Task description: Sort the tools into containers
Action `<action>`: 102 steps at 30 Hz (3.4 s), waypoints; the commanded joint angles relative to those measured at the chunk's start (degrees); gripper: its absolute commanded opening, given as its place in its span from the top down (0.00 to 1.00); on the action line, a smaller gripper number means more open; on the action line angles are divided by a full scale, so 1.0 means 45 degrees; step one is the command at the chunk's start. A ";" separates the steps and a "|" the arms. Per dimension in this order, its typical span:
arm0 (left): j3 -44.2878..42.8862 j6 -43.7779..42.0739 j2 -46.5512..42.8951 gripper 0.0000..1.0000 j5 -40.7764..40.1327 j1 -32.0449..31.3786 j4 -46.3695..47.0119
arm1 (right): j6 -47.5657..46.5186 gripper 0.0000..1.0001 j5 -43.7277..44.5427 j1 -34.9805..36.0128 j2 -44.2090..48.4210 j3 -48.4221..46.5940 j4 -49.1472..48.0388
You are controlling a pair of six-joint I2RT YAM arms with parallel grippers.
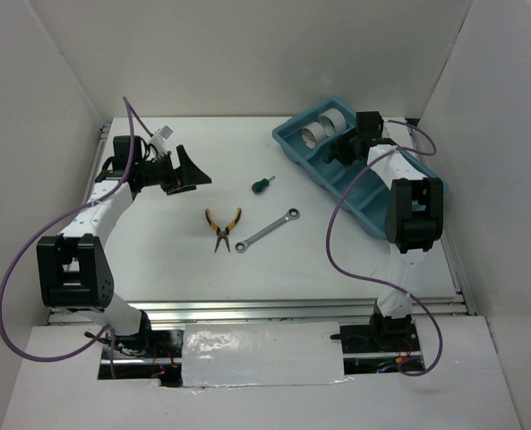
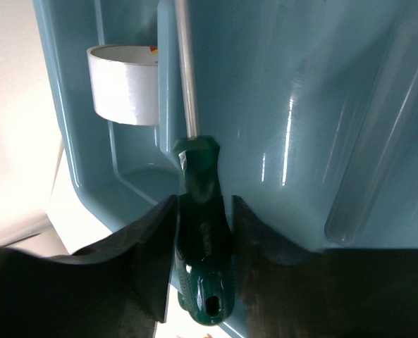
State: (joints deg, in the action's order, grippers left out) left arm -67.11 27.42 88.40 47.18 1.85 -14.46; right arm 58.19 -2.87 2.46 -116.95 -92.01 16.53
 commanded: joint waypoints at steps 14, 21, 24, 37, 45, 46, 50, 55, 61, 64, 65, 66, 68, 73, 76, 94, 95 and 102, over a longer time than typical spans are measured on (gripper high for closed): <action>-0.1529 -0.0934 0.0042 0.02 -0.0539 -0.0312 -0.0632 | -0.1427 0.39 -0.1703 -0.0156 0.1863 0.0055 -0.0766; -0.7032 -0.4898 0.4210 0.11 -0.5382 -0.3767 -0.3990 | -0.7158 0.35 -0.2175 0.0566 0.6979 0.1888 -0.1641; -0.9009 -0.5956 0.6070 0.13 -0.5909 -0.4587 -0.4503 | -0.8804 0.30 -0.1981 0.0412 0.8796 0.3469 -0.1818; -1.1004 -0.7362 0.9612 0.18 -0.8510 -0.6250 -0.4365 | -0.7601 0.00 -0.3769 -0.1950 1.3935 0.8606 0.0407; -1.1122 -0.7694 1.0413 0.22 -0.8550 -0.6328 -0.4288 | -0.7014 0.06 -0.5416 -0.2539 1.4171 0.9410 0.0174; -1.1121 -0.7714 1.0491 0.22 -0.8628 -0.6328 -0.4171 | -0.6859 0.06 -0.5339 -0.2539 1.4133 0.9411 0.0096; -1.1647 -0.7714 1.1057 0.26 -0.8785 -0.6367 -0.4384 | -0.6624 0.07 -0.5319 -0.2539 1.3918 0.9118 0.0134; -1.1435 -0.7753 1.1118 0.34 -0.8434 -0.6348 -0.4229 | -0.6429 0.07 -0.5280 -0.2500 1.3703 0.8883 0.0154; -0.9973 -0.6545 0.9094 0.79 -0.7113 -0.6192 -0.3486 | -0.5455 0.04 -0.3900 -0.1935 1.3235 0.8202 0.0483; -0.8416 -0.5023 0.6632 0.84 -0.4964 -0.5940 -0.2689 | -0.4691 0.03 -0.3090 -0.1445 1.2903 0.7381 0.0799; -0.7923 -0.4168 0.5910 0.85 -0.4222 -0.5802 -0.1835 | -0.4516 0.04 -0.3266 -0.1368 1.2960 0.7457 0.0605; -0.7377 -0.3522 0.4588 0.86 -0.3499 -0.5646 -0.1265 | -0.4224 0.05 -0.3500 -0.1270 1.3038 0.7554 0.0023; -0.5717 -0.0839 0.3447 0.89 -0.0963 -0.4867 0.1144 | -0.3484 0.09 -0.4087 -0.0686 1.3350 0.7984 -0.0702; -0.0794 0.9295 0.0631 0.86 0.1803 -0.3224 1.1636 | -0.2289 0.13 -0.4770 0.1170 1.2944 0.7541 -0.2580; -0.0029 1.1262 0.0141 0.86 0.1587 -0.3105 1.4281 | -0.2072 0.15 -0.4771 0.2049 1.2123 0.6153 -0.2678; 0.0050 1.1914 -0.0445 0.88 0.1684 -0.4180 1.5439 | -0.2287 0.22 -0.4186 0.5820 0.8489 0.1638 -0.3186; 0.0012 1.1915 -0.0465 0.88 0.1665 -0.4180 1.5459 | -0.2287 0.22 -0.4128 0.5995 0.8353 0.1579 -0.3167; -0.0145 1.1876 -0.0406 0.88 0.1664 -0.4238 1.5245 | -0.2171 0.30 -0.4146 0.6329 0.7903 0.1657 -0.3459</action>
State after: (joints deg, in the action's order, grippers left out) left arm -65.73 80.03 88.29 54.19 -16.80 50.59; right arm 47.99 -21.80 30.41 -81.23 -81.76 4.69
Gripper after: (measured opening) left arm 0.491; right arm 0.709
